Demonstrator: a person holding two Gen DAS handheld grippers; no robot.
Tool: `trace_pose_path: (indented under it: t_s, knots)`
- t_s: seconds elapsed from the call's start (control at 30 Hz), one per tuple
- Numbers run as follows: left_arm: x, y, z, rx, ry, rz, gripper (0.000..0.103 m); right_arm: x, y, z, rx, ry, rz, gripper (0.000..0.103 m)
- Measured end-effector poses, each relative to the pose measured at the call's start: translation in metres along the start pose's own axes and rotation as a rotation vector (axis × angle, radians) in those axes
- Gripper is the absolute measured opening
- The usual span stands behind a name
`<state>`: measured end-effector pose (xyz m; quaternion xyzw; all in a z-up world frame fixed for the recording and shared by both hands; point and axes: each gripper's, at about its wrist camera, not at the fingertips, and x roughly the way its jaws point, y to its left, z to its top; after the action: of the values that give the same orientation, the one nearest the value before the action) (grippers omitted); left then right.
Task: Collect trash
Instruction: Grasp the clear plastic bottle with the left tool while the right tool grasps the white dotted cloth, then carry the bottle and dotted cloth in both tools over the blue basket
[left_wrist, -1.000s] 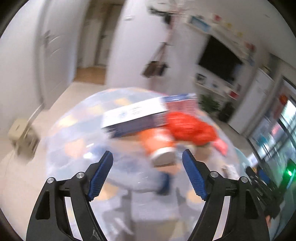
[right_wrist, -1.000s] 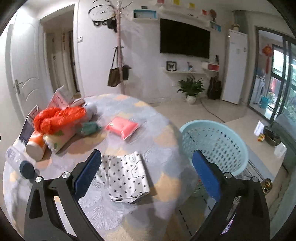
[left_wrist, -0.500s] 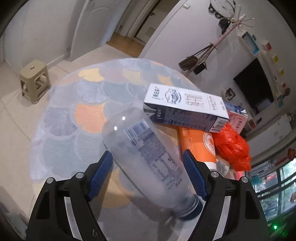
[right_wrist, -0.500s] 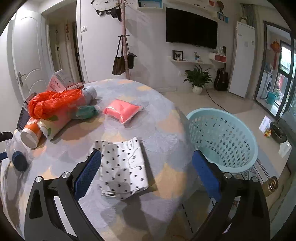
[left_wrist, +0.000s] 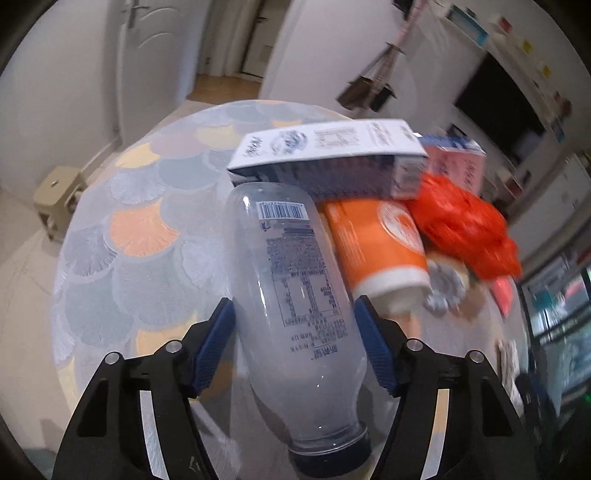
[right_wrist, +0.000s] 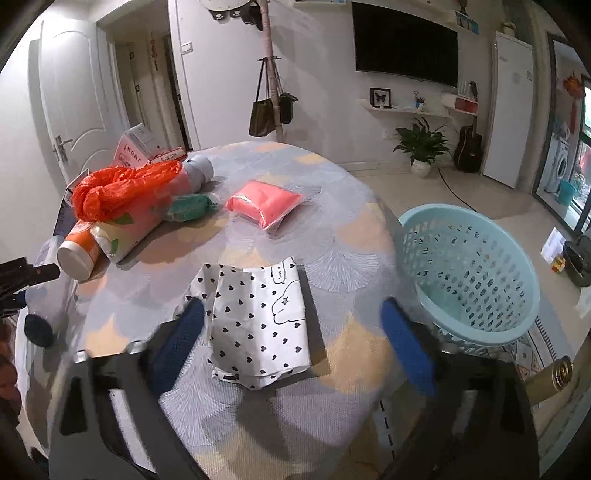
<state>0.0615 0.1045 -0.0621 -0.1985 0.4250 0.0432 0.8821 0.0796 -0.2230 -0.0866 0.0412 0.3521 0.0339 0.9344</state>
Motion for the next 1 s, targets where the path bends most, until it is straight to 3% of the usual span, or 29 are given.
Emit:
trace_pose_path:
  t_s: [0.1, 0.23, 0.27, 0.3, 0.37, 0.4, 0.6, 1.0]
  knots:
    - [-0.009, -0.001, -0.011, 0.063, 0.0, -0.054, 0.064, 0.008, 0.002, -0.003, -0.014, 0.035, -0.025, 0.055]
    - [-0.023, -0.002, -0.032, 0.142, -0.012, -0.11, 0.063, 0.01, -0.002, -0.005, 0.009, 0.039, -0.01, 0.054]
    - [-0.028, -0.003, -0.037, 0.162, -0.019, -0.127, 0.063, 0.01, 0.001, -0.005, -0.001, 0.039, -0.009, 0.048]
    - [-0.031, -0.005, -0.039, 0.177, -0.026, -0.14, 0.063, 0.01, 0.0, -0.006, -0.01, 0.039, 0.002, 0.03]
    - [-0.035, -0.009, -0.042, 0.197, -0.036, -0.162, 0.063, 0.01, 0.007, -0.006, -0.041, 0.043, 0.004, 0.022]
    - [-0.039, -0.012, -0.044, 0.21, -0.041, -0.178, 0.063, 0.009, 0.01, -0.007, -0.052, 0.039, -0.001, 0.013]
    - [-0.052, -0.034, -0.05, 0.274, -0.073, -0.243, 0.061, -0.006, 0.015, -0.003, -0.073, -0.003, 0.022, 0.005]
    - [-0.059, -0.098, -0.049, 0.394, -0.105, -0.359, 0.06, -0.035, 0.017, 0.018, -0.079, -0.087, 0.015, 0.003]
